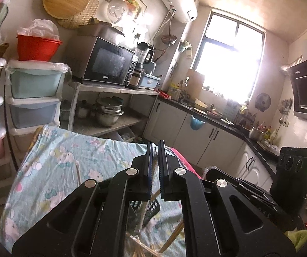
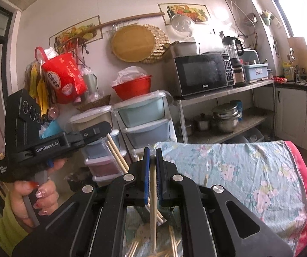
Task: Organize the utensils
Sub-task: 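Lift the held chopsticks upright with both grippers and carry them over the caddy, then lower the chopsticks into the caddy compartments and open both grippers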
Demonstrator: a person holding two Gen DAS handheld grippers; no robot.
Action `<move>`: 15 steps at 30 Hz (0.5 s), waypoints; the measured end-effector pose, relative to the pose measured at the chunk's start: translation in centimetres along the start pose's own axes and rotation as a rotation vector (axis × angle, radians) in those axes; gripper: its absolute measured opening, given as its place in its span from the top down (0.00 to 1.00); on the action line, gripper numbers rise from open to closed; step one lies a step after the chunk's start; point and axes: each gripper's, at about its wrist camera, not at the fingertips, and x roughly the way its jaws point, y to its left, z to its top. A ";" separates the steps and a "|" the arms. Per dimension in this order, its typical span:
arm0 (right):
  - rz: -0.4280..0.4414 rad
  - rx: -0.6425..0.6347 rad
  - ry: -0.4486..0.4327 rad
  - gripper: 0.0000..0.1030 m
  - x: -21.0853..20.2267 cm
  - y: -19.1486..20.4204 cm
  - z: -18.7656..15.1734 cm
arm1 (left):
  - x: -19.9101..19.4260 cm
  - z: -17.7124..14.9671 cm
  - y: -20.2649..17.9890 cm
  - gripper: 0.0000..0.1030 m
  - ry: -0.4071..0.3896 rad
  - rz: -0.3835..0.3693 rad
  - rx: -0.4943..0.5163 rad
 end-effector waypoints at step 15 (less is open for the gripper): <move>-0.071 -0.048 -0.137 0.94 1.6 -1.5 4.1 | 1.4 2.2 1.3 0.97 -0.057 0.067 0.008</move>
